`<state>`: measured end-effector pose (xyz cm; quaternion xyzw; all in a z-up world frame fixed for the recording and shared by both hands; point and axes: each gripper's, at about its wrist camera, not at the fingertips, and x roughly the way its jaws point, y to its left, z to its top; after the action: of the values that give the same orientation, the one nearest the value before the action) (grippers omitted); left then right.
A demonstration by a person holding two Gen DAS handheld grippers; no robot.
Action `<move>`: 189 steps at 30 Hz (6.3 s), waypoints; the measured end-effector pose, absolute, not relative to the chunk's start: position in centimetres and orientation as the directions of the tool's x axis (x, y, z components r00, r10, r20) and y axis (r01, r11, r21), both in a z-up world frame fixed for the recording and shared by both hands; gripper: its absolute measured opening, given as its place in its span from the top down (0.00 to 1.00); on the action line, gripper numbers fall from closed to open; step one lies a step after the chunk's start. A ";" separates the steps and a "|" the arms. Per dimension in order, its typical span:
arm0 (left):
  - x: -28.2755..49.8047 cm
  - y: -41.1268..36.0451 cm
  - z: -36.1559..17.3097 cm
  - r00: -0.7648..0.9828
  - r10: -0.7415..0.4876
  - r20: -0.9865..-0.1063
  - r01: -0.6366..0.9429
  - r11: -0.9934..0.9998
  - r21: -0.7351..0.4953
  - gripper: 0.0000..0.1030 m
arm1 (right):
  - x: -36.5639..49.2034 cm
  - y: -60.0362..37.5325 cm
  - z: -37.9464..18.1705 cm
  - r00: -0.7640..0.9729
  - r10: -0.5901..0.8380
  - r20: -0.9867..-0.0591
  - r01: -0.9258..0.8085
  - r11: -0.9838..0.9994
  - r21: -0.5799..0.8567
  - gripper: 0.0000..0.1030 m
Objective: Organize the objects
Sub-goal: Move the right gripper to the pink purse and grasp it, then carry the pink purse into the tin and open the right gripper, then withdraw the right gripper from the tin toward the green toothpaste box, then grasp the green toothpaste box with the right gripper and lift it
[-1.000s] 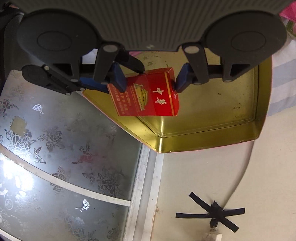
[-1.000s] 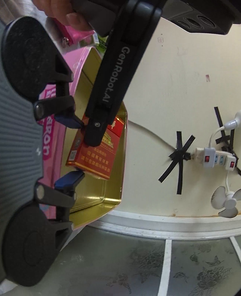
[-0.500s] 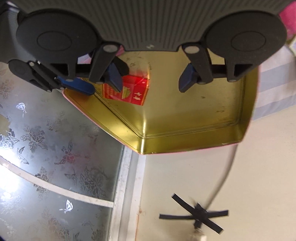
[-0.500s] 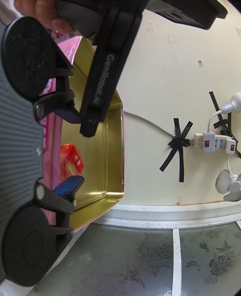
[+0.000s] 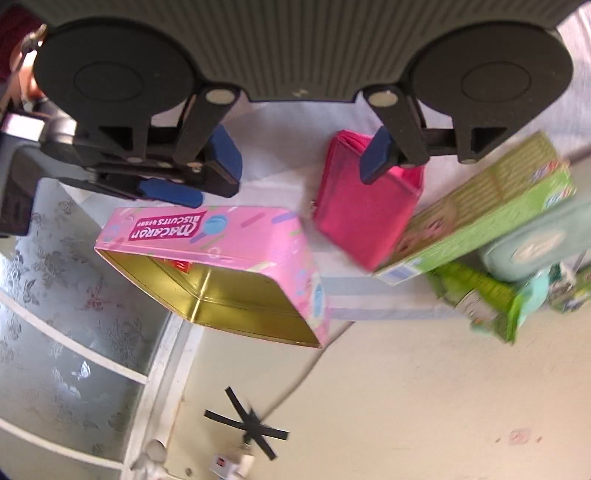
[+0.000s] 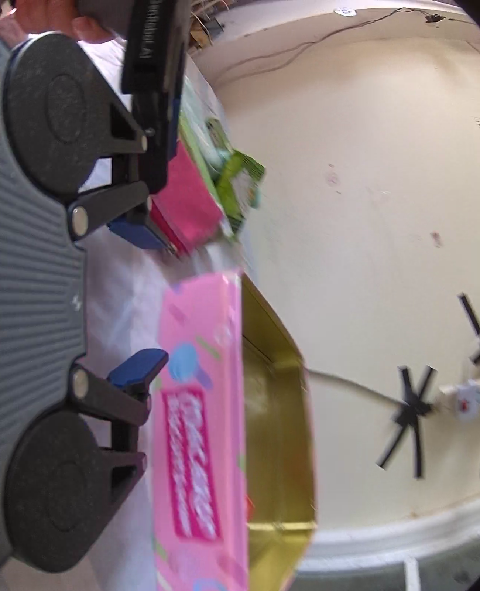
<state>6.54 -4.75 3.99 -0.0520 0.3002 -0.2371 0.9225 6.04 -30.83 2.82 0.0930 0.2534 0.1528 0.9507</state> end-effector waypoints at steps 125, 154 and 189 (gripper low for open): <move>9.1 -7.0 5.4 0.803 -0.240 -0.546 0.281 0.960 -0.008 0.57 | 10.0 -24.2 11.0 0.877 0.092 -0.471 -0.052 0.994 0.099 0.48; 4.4 -2.9 1.0 0.819 -0.240 -0.522 0.306 0.951 0.042 0.55 | 6.2 -20.0 6.0 0.809 0.125 -0.575 -0.014 0.981 0.193 0.48; 5.3 6.0 0.8 0.845 -0.149 -0.514 0.063 0.982 -0.180 0.51 | 24.1 -14.4 5.0 0.707 0.189 -0.682 -0.176 0.980 0.089 0.43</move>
<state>5.30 6.00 0.82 -0.0780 0.2731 -0.0554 0.9572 24.07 -14.42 5.02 0.0085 0.3700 0.0989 0.9237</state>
